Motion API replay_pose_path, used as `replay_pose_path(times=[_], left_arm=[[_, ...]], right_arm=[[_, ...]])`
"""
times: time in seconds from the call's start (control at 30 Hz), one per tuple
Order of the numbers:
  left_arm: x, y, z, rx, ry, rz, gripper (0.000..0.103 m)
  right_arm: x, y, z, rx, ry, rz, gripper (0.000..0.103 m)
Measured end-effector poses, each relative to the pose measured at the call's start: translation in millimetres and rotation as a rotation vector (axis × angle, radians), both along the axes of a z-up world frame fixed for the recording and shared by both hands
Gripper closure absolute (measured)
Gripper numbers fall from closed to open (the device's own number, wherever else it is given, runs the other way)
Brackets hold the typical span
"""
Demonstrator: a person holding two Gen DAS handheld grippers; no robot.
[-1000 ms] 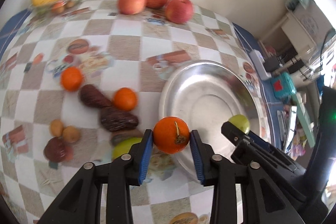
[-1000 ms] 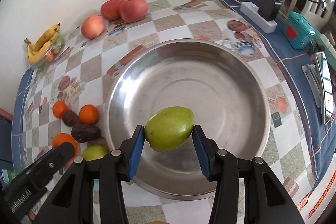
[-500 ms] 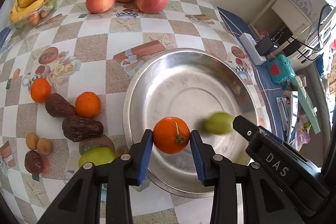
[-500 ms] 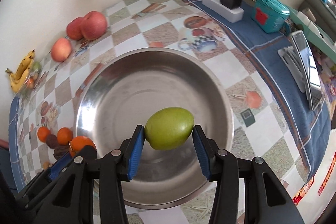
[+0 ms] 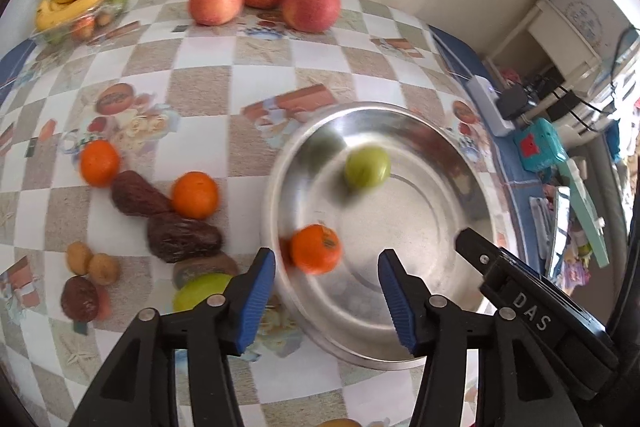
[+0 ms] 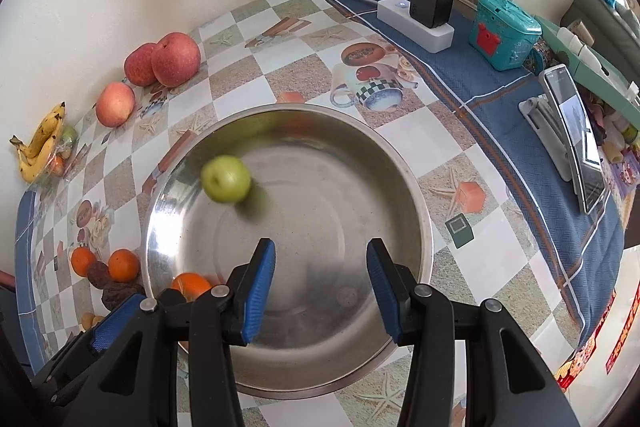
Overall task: Organize fruits
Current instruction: 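Carry both fruits over the steel bowl and open both tools to drop them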
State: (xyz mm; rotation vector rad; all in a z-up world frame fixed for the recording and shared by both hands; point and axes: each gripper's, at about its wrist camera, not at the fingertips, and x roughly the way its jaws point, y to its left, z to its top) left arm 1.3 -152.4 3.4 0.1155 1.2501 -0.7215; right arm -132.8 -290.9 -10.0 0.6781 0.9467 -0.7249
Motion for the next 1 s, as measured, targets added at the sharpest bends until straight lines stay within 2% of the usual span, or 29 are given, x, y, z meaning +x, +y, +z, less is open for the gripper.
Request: replay_pose_path(times=[0.27,0.5,0.73,0.77,0.87,1.0], left_arm=[[21.3,31.0,-0.5,0.053,-0.002,0.122,0.044],[36.8,58.0,1.9,0.044,0.013,0.225,0.044],[43.6,71.3,-1.9,0.057,0.027,0.278,0.044],[44.1,72.7,-3.5,0.063,0.031,0.285,0.044],[45.0,76.7,-9.5,0.093,0.043,0.306,0.033],[46.6,80.9,-14.5,0.112,0.060,0.329,0.032]], right_arm=[[3.0,2.7,-2.7,0.004,0.016,0.023,0.054],[6.6,8.3,-4.0,0.004,0.026,0.048,0.054],[8.1,12.2,-2.0,0.000,0.023,0.068,0.054],[8.1,12.0,-2.0,0.001,0.023,0.068,0.054],[8.0,12.0,-2.2,0.003,0.023,0.069,0.054],[9.3,12.9,-3.2,0.009,0.026,0.073,0.054]])
